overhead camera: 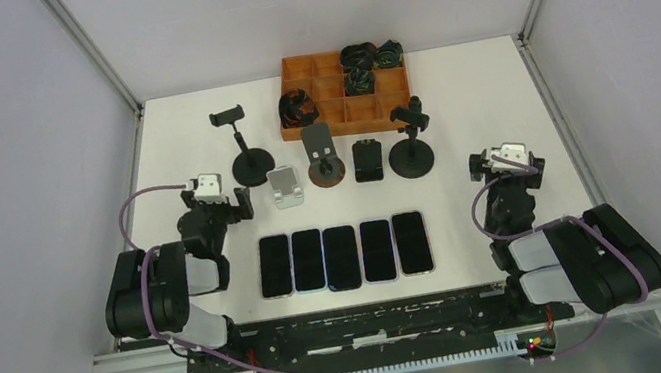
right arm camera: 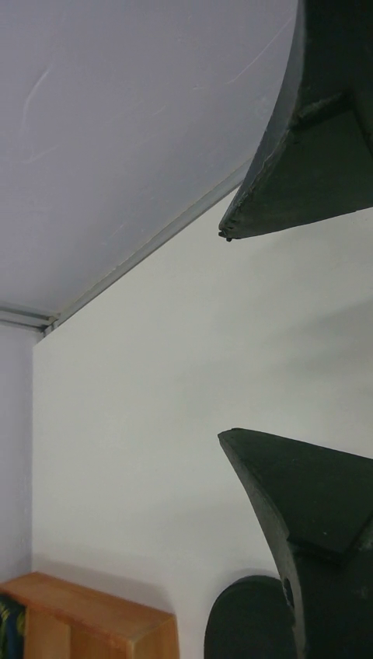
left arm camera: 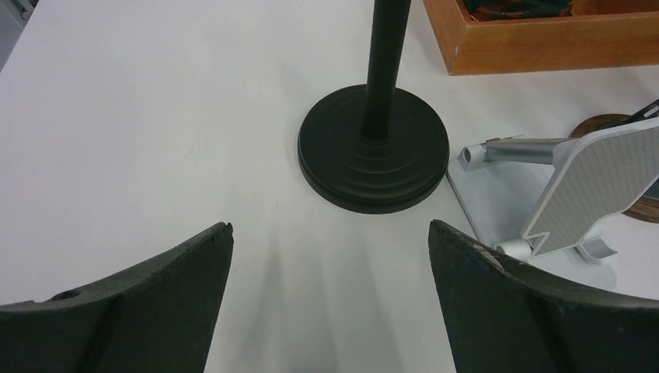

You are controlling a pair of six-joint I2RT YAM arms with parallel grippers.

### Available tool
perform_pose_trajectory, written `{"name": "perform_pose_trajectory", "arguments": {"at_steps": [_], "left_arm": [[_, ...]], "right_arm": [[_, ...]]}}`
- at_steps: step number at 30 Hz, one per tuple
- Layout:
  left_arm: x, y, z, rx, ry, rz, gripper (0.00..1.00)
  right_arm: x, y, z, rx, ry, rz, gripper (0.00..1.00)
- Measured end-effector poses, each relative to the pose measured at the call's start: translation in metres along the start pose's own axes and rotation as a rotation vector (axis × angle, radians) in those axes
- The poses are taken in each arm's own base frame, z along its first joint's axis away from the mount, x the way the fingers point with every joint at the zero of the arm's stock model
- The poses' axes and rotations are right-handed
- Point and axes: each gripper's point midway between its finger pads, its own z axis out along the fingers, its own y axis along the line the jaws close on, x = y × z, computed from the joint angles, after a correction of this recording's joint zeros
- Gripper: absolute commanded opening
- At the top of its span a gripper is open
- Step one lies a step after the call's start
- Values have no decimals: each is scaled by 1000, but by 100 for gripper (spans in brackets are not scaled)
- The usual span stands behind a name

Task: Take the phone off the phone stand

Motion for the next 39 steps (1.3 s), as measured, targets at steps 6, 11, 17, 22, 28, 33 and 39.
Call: {"name": "perform_pose_trajectory", "arguments": {"at_steps": [6, 11, 17, 22, 28, 33, 39], "left_arm": [[0, 1, 0, -7, 1, 0, 100], [2, 1, 0, -7, 6, -1, 100], [4, 1, 0, -6, 15, -3, 100], [4, 1, 0, -6, 15, -4, 100], [5, 1, 0, -6, 15, -4, 100], [5, 1, 0, -6, 15, -4, 100], [6, 1, 0, -6, 19, -5, 100]], "right_arm": [[-6, 15, 3, -81, -48, -35, 98], [9, -2, 10, -56, 2, -18, 98], [10, 1, 11, -82, 3, 6, 98], [10, 4, 11, -99, 1, 10, 98], [10, 5, 11, -104, 3, 12, 98], [10, 5, 11, -106, 2, 13, 98], [10, 5, 11, -106, 2, 13, 98]]}}
